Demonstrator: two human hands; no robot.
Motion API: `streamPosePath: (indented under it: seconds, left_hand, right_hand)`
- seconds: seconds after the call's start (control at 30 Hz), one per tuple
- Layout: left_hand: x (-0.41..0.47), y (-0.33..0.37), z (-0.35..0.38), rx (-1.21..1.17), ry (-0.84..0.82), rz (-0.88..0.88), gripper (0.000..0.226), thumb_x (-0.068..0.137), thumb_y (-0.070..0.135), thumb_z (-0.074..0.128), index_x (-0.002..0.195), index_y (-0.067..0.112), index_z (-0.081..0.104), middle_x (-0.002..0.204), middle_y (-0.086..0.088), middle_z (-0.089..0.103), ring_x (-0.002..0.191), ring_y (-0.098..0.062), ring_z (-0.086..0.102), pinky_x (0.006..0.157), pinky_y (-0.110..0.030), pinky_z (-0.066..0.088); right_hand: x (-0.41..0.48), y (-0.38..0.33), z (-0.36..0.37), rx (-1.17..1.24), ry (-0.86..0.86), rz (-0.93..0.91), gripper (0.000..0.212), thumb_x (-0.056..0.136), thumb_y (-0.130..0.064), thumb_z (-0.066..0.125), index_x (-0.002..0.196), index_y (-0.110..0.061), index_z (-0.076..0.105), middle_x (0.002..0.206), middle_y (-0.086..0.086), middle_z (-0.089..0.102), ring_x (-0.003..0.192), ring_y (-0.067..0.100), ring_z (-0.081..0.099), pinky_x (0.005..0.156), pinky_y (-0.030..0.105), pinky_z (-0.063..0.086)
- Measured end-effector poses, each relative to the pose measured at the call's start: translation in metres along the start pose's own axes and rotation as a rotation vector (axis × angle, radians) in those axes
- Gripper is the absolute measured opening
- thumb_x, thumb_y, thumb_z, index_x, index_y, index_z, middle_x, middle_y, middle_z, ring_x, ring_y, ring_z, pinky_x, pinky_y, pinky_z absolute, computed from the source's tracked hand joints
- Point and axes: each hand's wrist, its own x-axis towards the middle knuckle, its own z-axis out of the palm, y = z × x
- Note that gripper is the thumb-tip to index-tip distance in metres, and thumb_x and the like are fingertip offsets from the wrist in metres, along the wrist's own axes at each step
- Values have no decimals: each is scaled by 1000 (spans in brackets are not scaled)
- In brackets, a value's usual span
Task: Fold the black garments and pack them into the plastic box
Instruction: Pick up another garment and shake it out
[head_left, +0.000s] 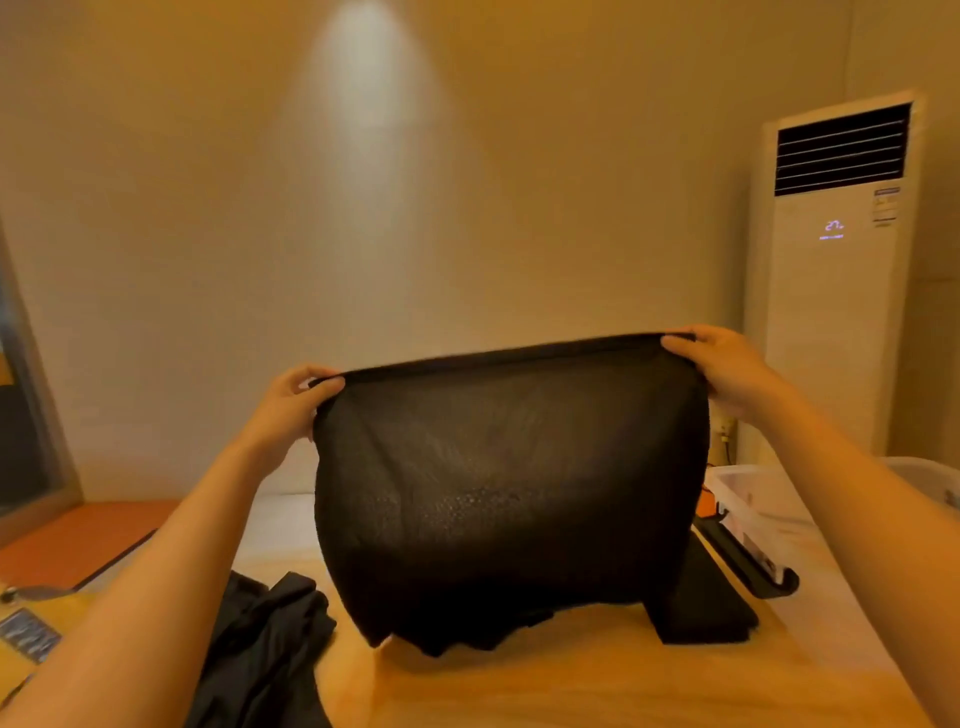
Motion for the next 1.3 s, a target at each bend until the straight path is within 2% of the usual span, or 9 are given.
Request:
streamPosePath:
  seconds: [0.13, 0.27, 0.43, 0.57, 0.73, 0.97, 1.1, 1.23, 1.3]
  left_hand:
    - [12, -53, 18, 233, -98, -187, 4, 96, 13, 55, 94, 10, 57, 92, -15, 59, 78, -23, 54, 55, -30, 46]
    - [41, -92, 44, 145, -97, -304, 4, 95, 7, 55, 91, 7, 55, 104, -26, 59, 87, -29, 61, 61, -38, 61]
    - [85, -40, 55, -213, 373, 241, 10, 97, 7, 52, 94, 15, 57, 98, -12, 60, 97, -24, 63, 74, -23, 59]
    - [78, 2, 52, -283, 422, 422, 15, 98, 12, 51, 93, 25, 56, 108, -14, 61, 100, -17, 65, 87, -24, 54]
    - [36, -7, 42, -253, 364, 382, 13, 98, 12, 50, 95, 23, 56, 109, -14, 63, 103, -20, 65, 85, -21, 55]
    - [-48, -28, 28, -92, 307, 245, 12, 98, 13, 51, 97, 23, 56, 98, -12, 65, 89, -14, 67, 68, -11, 52]
    - [-104, -36, 25, 92, 221, 192, 17, 97, 11, 51, 90, 26, 56, 76, -5, 57, 60, 2, 58, 53, -7, 44]
    - [-151, -53, 7, 153, 108, 130, 10, 95, 11, 55, 94, 19, 61, 80, -11, 65, 56, -7, 59, 49, -14, 45]
    - [-176, -62, 0, 167, 79, 114, 9, 92, 9, 58, 94, 17, 63, 87, 1, 68, 70, -9, 65, 59, -13, 50]
  right_hand:
    - [17, 59, 4, -220, -102, 209, 9, 96, -15, 55, 97, -14, 63, 101, 11, 65, 88, 19, 63, 65, 25, 53]
    - [45, 104, 16, -280, -5, 264, 15, 97, -14, 52, 103, -6, 63, 113, 19, 62, 103, 30, 58, 78, 33, 48]
    - [74, 48, 35, -108, 450, -306, 12, 99, -16, 49, 102, -13, 61, 96, 4, 63, 88, 6, 59, 71, 17, 45]
    - [61, 8, 44, -39, 514, -550, 9, 99, -15, 48, 100, -17, 57, 83, -11, 55, 68, -10, 52, 62, 6, 40]
    - [32, 21, 40, -20, 448, -516, 14, 99, -16, 48, 95, -23, 60, 83, -12, 58, 71, -9, 54, 64, 8, 43]
    - [-35, 56, 25, 22, 268, -309, 25, 97, -21, 54, 86, -39, 67, 84, -17, 67, 88, 9, 63, 77, 30, 51]
    - [-88, 77, 17, 36, 234, -187, 15, 96, -18, 54, 93, -27, 67, 84, -11, 68, 84, 7, 64, 69, 20, 53]
    - [-139, 88, 6, -24, 141, -97, 10, 93, -19, 57, 93, -23, 67, 76, -16, 71, 76, 0, 66, 62, 14, 52]
    - [-163, 91, -1, -34, 89, -63, 9, 91, -21, 59, 93, -22, 68, 76, -12, 71, 75, 2, 66, 60, 12, 51]
